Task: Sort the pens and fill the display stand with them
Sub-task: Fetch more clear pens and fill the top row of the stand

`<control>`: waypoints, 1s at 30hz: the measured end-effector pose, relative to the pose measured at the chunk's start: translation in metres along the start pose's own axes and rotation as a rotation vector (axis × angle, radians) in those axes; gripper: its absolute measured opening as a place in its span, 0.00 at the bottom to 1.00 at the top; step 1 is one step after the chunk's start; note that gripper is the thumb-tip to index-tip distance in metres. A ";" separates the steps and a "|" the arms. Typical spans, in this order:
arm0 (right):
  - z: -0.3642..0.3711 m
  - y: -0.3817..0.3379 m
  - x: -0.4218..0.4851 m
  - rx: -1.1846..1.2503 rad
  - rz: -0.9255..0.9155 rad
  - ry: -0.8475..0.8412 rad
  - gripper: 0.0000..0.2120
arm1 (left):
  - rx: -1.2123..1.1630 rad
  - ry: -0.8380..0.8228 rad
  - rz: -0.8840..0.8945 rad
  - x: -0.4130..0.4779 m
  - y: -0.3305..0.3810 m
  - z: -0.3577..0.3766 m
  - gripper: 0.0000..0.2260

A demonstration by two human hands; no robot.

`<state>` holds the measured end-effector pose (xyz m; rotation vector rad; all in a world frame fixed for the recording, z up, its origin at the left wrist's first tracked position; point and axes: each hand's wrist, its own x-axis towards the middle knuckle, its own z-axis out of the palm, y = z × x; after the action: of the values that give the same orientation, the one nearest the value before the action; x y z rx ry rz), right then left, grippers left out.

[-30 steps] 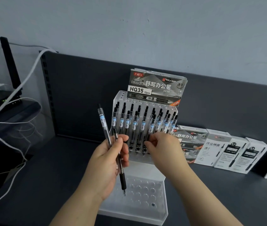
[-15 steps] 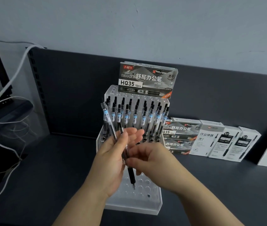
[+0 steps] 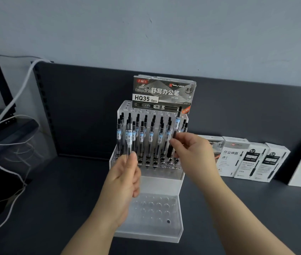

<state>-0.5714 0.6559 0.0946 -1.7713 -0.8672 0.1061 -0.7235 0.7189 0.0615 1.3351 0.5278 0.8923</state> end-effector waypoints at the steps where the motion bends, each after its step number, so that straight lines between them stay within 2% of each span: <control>1: 0.001 0.001 0.001 -0.003 0.003 0.011 0.10 | -0.015 0.003 -0.010 -0.001 0.000 0.000 0.19; 5: 0.002 0.001 0.002 0.007 0.001 0.016 0.09 | -0.036 -0.001 -0.007 -0.004 -0.003 0.000 0.14; 15: 0.010 0.006 0.002 -0.019 -0.042 0.044 0.08 | -0.053 0.028 0.019 -0.008 -0.004 -0.002 0.11; 20: 0.016 0.014 -0.001 -0.239 -0.055 -0.097 0.08 | -0.063 0.040 0.007 -0.009 -0.004 -0.001 0.11; 30: 0.016 0.009 -0.003 -0.322 -0.066 -0.104 0.06 | -0.116 0.051 -0.061 -0.008 -0.003 -0.002 0.09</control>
<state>-0.5767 0.6655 0.0797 -2.0478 -1.0628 0.0156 -0.7288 0.7142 0.0568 1.1877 0.5450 0.8951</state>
